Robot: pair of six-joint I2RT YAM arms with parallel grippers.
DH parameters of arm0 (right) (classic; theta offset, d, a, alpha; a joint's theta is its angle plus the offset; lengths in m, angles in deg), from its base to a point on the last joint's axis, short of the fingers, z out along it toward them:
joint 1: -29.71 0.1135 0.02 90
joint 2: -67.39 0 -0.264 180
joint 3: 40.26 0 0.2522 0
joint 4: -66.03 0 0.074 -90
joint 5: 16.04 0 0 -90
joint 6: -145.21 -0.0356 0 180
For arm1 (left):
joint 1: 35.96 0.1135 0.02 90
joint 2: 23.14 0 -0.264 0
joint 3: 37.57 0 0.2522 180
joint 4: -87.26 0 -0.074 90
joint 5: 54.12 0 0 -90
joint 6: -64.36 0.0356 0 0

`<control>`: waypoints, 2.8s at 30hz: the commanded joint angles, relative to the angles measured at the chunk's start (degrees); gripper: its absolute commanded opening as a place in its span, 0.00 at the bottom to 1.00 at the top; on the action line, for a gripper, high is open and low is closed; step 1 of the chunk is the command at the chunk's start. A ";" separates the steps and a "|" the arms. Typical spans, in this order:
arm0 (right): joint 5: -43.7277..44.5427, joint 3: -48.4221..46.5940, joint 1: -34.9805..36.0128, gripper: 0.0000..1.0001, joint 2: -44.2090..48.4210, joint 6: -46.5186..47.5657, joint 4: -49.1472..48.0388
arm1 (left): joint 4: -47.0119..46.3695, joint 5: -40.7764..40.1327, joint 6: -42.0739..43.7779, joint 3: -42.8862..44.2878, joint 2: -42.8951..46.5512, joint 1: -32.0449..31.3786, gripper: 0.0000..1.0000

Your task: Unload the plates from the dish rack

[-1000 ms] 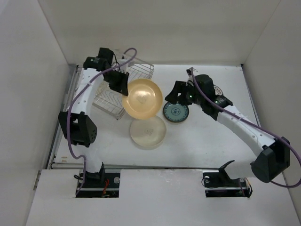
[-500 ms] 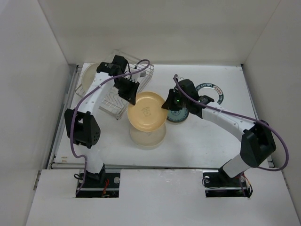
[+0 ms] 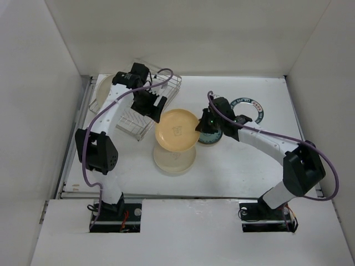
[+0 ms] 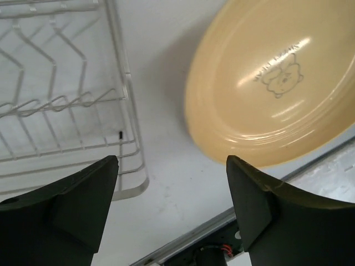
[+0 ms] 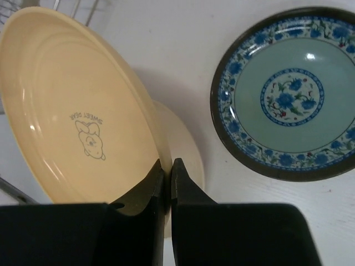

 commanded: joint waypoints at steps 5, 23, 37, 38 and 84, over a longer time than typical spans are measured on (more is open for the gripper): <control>0.45 -0.89 2.71 0.00 -4.03 -0.55 -0.35 | -2.69 -9.55 -3.63 7.06 4.77 6.02 0.80; 4.85 -6.17 6.76 0.51 -9.67 1.65 10.47 | -4.88 -19.58 1.20 10.58 8.20 8.84 0.87; 7.57 -9.16 7.29 0.54 -3.61 2.18 14.07 | -12.18 -27.93 4.19 20.58 -0.65 20.78 0.91; 8.10 -9.69 7.29 0.54 -3.60 2.18 14.59 | -12.18 -26.97 5.32 21.39 -1.72 21.31 0.90; 11.97 -15.40 7.29 0.55 2.46 2.18 16.71 | -18.88 -19.34 5.17 22.79 6.27 20.53 0.00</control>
